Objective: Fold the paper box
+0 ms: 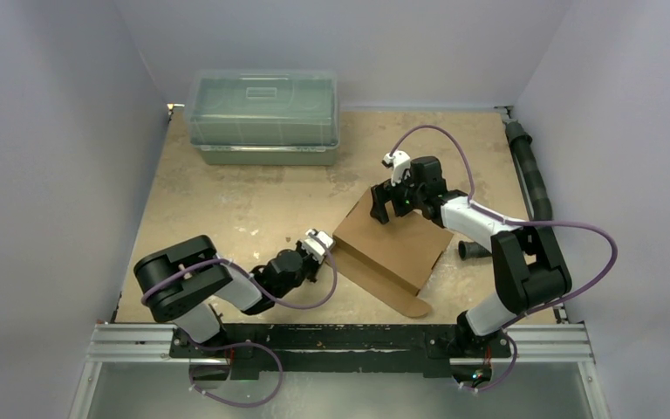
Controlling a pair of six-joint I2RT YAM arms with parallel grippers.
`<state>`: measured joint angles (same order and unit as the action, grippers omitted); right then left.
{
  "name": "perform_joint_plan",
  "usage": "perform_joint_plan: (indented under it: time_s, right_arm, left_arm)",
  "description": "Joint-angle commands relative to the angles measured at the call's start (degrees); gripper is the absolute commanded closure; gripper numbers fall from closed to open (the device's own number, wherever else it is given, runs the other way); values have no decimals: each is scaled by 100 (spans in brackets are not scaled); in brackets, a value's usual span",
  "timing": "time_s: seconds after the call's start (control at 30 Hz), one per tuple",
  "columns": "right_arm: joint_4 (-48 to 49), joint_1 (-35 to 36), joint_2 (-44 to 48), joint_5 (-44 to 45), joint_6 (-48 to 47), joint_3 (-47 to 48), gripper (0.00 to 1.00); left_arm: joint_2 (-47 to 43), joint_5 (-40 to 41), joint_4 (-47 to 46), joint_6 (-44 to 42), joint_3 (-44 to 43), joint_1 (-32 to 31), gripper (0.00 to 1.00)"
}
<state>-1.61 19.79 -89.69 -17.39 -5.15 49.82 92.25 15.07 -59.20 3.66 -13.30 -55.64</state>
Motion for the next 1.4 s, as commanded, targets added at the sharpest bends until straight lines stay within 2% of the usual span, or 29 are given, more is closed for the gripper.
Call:
perform_joint_plan:
  time_s: [0.0, 0.73, 1.03, 1.37]
  right_arm:
    - [-358, -20, -208, 404, -206, 10, 4]
    - [-384, -19, -190, 385, -206, 10, 4]
    - [-402, -28, -200, 368, -215, 19, 4]
    - [-402, -23, -202, 368, -215, 19, 4]
  left_arm:
    - [-183, 115, 467, -260, -297, -10, 100]
    - [-580, 290, 1988, 178, -1075, 119, 100]
    - [-776, -151, 2107, 104, -1105, 329, 100]
    - [-764, -416, 2705, -43, -1467, 514, 100]
